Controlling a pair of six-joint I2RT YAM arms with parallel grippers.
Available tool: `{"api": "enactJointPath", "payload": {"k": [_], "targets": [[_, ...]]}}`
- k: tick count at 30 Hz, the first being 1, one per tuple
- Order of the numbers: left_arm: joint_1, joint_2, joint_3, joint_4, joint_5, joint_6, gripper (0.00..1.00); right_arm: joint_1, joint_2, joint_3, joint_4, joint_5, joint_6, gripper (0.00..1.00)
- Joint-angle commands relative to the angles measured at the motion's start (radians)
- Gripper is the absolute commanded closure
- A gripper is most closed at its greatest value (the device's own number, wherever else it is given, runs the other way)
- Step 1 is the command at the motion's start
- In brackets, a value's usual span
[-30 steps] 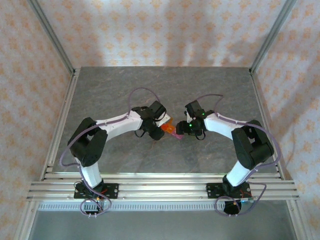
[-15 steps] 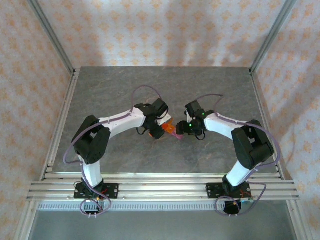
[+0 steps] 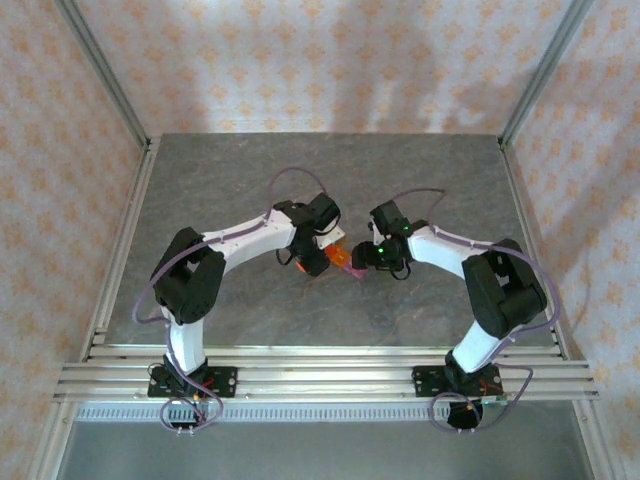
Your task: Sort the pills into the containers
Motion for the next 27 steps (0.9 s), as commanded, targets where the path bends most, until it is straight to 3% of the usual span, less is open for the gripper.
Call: {"api": "enactJointPath", "payload": {"k": [1, 27], "targets": [[-0.005, 0.040, 0.033, -0.060, -0.023, 0.028, 1.00, 0.005, 0.023, 0.008, -0.027, 0.017, -0.008, 0.29], [-0.005, 0.106, 0.146, -0.171, -0.028, 0.060, 1.00, 0.005, 0.032, 0.007, -0.026, 0.017, -0.007, 0.30]]}}
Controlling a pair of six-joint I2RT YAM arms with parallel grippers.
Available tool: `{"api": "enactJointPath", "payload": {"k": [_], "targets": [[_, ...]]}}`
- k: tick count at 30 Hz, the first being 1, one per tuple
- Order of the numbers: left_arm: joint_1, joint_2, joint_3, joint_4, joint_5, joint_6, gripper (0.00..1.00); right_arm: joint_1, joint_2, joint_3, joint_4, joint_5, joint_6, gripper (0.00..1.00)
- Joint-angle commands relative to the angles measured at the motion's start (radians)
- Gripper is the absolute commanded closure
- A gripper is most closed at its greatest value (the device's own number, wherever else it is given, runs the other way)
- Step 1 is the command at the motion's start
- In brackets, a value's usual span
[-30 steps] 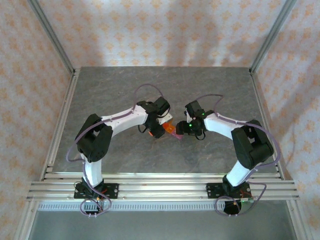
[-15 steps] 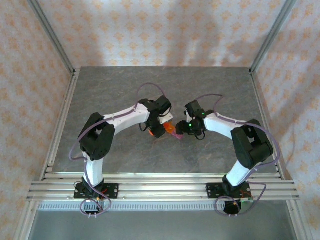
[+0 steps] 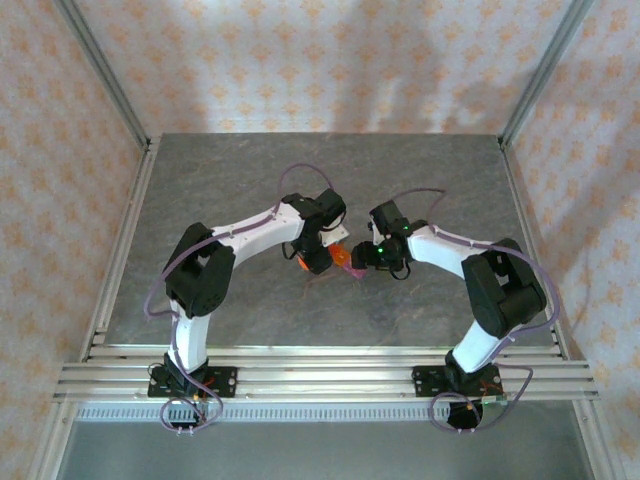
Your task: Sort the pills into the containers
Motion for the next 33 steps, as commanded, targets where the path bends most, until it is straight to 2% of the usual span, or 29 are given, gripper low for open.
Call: {"api": "enactJointPath", "payload": {"k": [1, 33], "targets": [[-0.004, 0.027, 0.029, -0.070, -0.030, 0.024, 1.00, 0.004, 0.029, 0.005, -0.027, 0.021, -0.008, 0.30], [-0.004, 0.064, 0.119, -0.137, -0.036, 0.030, 1.00, 0.005, 0.032, 0.007, -0.028, 0.021, -0.008, 0.30]]}}
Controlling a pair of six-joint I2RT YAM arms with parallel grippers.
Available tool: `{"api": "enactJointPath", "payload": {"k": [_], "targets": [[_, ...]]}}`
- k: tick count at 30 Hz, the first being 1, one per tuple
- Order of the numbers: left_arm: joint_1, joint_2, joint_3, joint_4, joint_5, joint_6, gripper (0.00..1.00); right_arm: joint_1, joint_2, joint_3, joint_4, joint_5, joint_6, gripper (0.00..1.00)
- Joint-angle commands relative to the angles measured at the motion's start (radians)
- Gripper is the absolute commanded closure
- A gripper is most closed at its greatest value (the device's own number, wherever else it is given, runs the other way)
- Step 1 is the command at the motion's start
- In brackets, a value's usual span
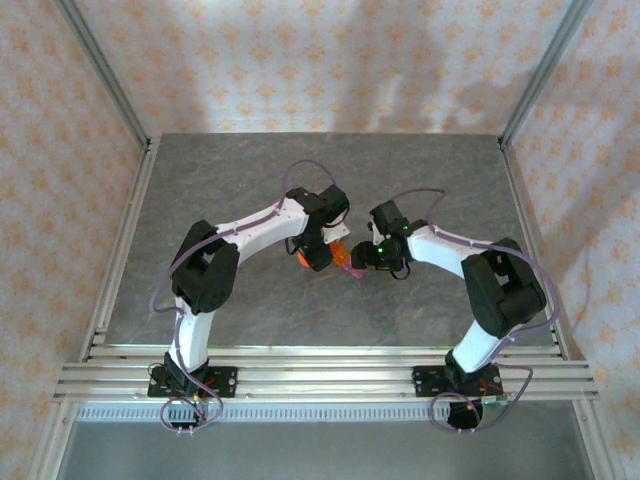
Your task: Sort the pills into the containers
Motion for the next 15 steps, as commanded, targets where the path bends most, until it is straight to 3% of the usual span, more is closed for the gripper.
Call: {"api": "enactJointPath", "payload": {"k": [1, 15], "targets": [[-0.004, 0.021, 0.030, -0.054, -0.011, 0.011, 1.00, 0.006, 0.031, 0.006, -0.027, 0.022, -0.008, 0.30], [-0.005, 0.036, 0.053, -0.084, -0.011, 0.012, 1.00, 0.004, 0.034, 0.010, -0.030, 0.020, -0.007, 0.30]]}}
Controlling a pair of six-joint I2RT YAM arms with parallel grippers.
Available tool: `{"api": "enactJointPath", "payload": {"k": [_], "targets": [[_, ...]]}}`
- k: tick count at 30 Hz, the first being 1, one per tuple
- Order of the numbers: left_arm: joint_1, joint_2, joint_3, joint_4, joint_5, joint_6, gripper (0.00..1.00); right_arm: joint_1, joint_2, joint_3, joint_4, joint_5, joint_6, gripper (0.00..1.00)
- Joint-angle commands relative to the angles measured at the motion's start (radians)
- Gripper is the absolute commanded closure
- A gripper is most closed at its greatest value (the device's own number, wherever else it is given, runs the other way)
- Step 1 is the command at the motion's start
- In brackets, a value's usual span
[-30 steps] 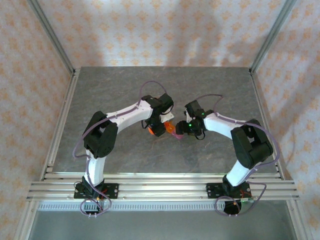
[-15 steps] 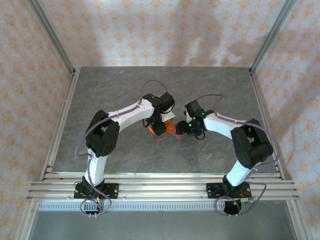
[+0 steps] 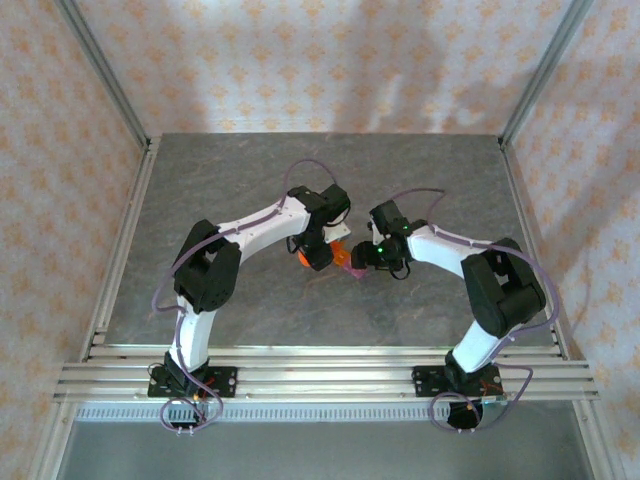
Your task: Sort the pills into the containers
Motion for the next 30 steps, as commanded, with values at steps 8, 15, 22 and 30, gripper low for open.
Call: {"api": "enactJointPath", "payload": {"k": [8, 15, 22, 30], "targets": [[-0.004, 0.020, 0.030, -0.060, -0.008, 0.014, 1.00, 0.004, 0.034, 0.008, -0.030, 0.022, -0.006, 0.30], [-0.005, 0.017, 0.035, -0.065, -0.007, 0.014, 1.00, 0.005, 0.036, 0.007, -0.030, 0.023, -0.006, 0.30], [-0.004, 0.016, 0.041, -0.067, -0.006, 0.012, 1.00, 0.004, 0.034, 0.007, -0.030, 0.022, -0.006, 0.30], [-0.003, -0.020, 0.003, -0.013, -0.014, 0.003, 1.00, 0.005, 0.039, 0.007, -0.030, 0.027, -0.007, 0.30]]}}
